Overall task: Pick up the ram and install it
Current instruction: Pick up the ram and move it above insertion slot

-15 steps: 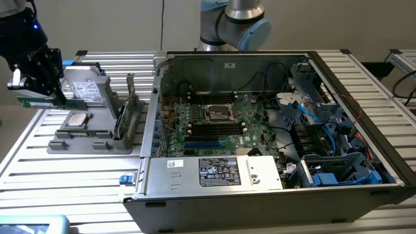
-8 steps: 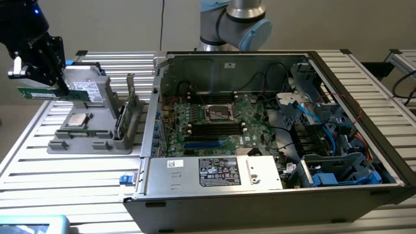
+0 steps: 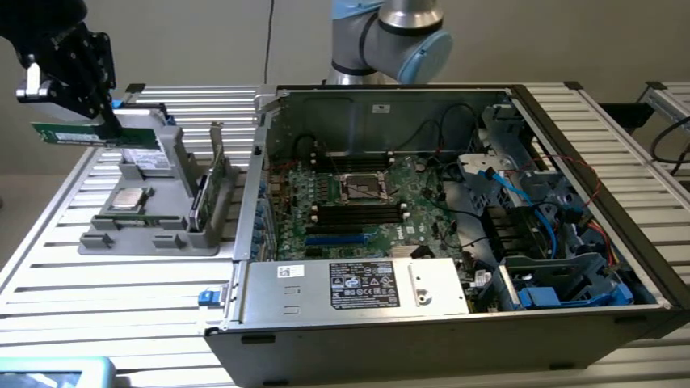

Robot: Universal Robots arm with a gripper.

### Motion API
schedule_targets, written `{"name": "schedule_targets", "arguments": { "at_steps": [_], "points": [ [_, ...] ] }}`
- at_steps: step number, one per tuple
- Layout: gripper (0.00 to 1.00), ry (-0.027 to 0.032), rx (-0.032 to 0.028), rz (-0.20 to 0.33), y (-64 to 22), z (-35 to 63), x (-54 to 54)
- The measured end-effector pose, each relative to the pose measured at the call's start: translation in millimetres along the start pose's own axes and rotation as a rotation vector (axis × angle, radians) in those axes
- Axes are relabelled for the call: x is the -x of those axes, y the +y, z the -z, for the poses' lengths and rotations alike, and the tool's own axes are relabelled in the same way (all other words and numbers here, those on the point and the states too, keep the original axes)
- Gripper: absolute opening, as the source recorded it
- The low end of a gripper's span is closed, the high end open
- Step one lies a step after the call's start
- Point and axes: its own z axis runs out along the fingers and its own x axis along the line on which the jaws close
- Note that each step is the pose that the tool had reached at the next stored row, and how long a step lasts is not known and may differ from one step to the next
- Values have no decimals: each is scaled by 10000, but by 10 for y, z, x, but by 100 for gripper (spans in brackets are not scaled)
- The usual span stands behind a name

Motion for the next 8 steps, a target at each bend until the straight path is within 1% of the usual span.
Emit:
{"name": "schedule_targets", "arguments": {
  "at_steps": [3,4,8],
  "points": [
    [14,-72,4,13,-86,116,-3],
    [14,-88,4,16,-114,134,-3],
    [14,-89,5,27,-259,154,-1]
  ]
}}
